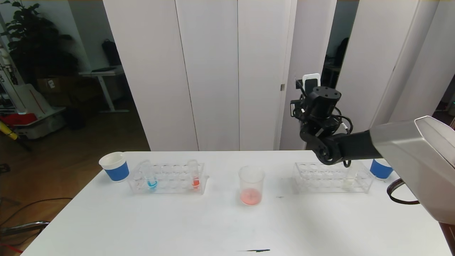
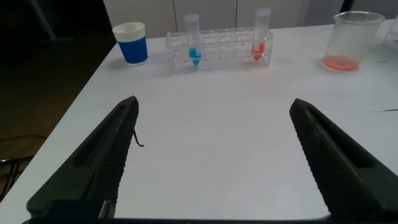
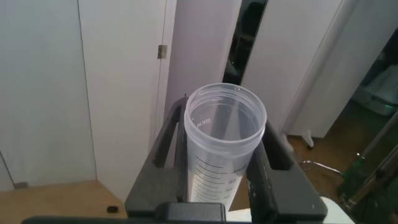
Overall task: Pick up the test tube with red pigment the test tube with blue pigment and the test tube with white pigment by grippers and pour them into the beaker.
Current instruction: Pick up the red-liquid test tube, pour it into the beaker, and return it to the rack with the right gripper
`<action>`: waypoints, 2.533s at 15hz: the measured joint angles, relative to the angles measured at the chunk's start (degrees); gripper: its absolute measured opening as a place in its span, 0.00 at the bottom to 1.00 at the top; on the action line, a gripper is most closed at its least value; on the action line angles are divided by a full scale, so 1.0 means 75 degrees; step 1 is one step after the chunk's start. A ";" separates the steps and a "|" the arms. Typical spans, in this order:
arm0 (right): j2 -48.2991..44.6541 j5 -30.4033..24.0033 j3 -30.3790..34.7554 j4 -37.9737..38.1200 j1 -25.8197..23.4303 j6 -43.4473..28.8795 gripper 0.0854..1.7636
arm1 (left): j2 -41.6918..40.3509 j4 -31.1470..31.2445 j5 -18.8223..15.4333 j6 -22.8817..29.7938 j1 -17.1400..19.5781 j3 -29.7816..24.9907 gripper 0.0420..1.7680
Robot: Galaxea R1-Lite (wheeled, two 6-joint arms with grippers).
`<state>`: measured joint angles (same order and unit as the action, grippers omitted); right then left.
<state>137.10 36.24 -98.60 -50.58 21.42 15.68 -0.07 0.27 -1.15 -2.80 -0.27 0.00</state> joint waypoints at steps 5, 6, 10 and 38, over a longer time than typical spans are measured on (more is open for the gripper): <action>-0.0702 0.0558 0.1118 -0.1018 -0.0637 -0.0414 0.30 | 0.0000 0.0000 0.0003 0.0003 0.0000 0.0000 0.98; -0.0834 0.0694 0.1282 -0.1458 -0.0772 -0.0234 0.30 | 0.0000 0.0000 0.0003 0.0003 0.0000 0.0000 0.98; -0.1347 0.0709 0.2150 -0.2300 -0.1556 0.0099 0.30 | 0.0003 -0.0003 0.0000 0.0003 0.0000 0.0000 0.98; 0.0439 0.0088 0.3750 -0.2113 -0.4109 -0.2568 0.30 | 0.0000 0.0000 0.0000 0.0003 0.0003 0.0000 0.98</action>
<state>140.39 36.90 -70.47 -66.43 -9.40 -3.58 -0.07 0.27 -1.15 -2.78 -0.24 0.00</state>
